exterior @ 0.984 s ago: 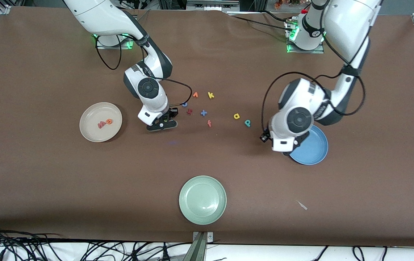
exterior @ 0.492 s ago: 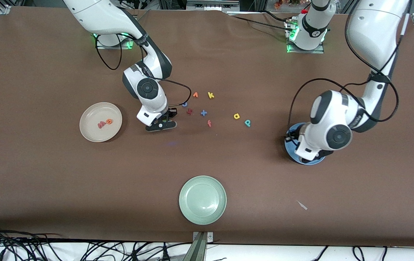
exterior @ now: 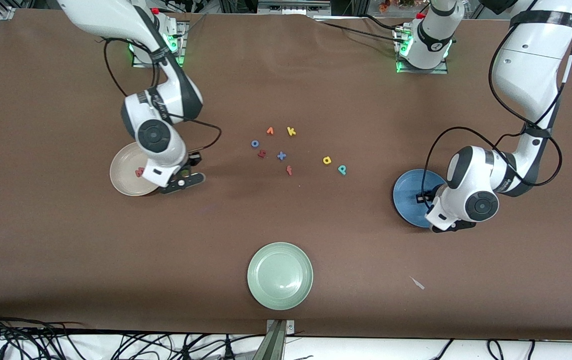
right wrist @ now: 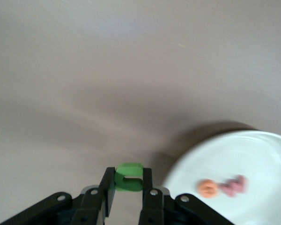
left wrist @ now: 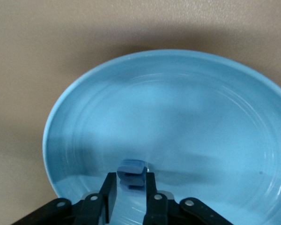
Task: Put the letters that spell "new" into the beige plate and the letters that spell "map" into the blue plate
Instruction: 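Return the right arm to rest while the left gripper reaches the yellow letter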
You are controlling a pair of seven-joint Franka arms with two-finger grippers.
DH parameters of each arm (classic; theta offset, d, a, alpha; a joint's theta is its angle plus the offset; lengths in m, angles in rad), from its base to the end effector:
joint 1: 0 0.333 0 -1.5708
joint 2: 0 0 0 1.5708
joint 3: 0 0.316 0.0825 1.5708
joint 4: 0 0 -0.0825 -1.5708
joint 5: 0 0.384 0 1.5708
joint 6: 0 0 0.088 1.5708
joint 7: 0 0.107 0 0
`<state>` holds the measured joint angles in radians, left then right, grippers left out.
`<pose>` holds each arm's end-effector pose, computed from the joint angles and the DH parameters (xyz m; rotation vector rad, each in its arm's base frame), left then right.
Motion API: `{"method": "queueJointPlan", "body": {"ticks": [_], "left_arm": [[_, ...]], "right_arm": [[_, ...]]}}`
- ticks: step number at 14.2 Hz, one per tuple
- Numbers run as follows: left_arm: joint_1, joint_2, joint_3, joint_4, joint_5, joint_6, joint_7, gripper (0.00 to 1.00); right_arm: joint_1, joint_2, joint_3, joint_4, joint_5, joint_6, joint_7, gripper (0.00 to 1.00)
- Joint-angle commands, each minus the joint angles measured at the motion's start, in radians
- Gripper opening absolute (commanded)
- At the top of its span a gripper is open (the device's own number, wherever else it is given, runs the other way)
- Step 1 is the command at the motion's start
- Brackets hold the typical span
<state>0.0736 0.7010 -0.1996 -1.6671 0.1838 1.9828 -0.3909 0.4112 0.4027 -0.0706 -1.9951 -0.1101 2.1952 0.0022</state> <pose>0.6351 -0.0591 0.1788 -2.9727 -0.2708 0.5286 0.5528 0.1926 0.2430 2.9221 0.6148 -0.2705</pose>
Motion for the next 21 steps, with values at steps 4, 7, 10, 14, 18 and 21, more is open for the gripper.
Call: {"method": "queueJointPlan", "body": {"ticks": [4, 7, 10, 14, 18, 21], "left_arm": [[-0.011, -0.072, -0.061, 0.016, 0.022, -0.071, 0.004, 1.0], [-0.011, -0.083, -0.141, 0.058, -0.004, -0.133, -0.058, 1.0], [-0.012, -0.083, -0.227, 0.078, -0.006, -0.159, -0.178, 1.0], [-0.047, -0.066, -0.274, 0.076, -0.007, -0.15, -0.289, 1.0], [-0.119, -0.048, -0.273, 0.066, -0.007, -0.11, -0.342, 1.0], [-0.158, -0.014, -0.273, 0.047, -0.007, -0.038, -0.417, 0.98]], "right_arm": [[0.004, -0.108, -0.152, -0.236, 0.004, 0.151, -0.249, 0.25], [0.004, -0.13, -0.172, -0.283, 0.004, 0.218, -0.272, 0.88], [0.006, -0.133, -0.172, -0.222, 0.006, 0.131, -0.261, 1.0], [0.005, -0.117, -0.169, 0.063, 0.114, -0.275, -0.258, 1.0], [0.006, -0.096, -0.17, 0.288, 0.129, -0.612, -0.202, 1.0], [0.006, -0.123, -0.176, 0.344, 0.129, -0.764, -0.14, 1.0]]}}
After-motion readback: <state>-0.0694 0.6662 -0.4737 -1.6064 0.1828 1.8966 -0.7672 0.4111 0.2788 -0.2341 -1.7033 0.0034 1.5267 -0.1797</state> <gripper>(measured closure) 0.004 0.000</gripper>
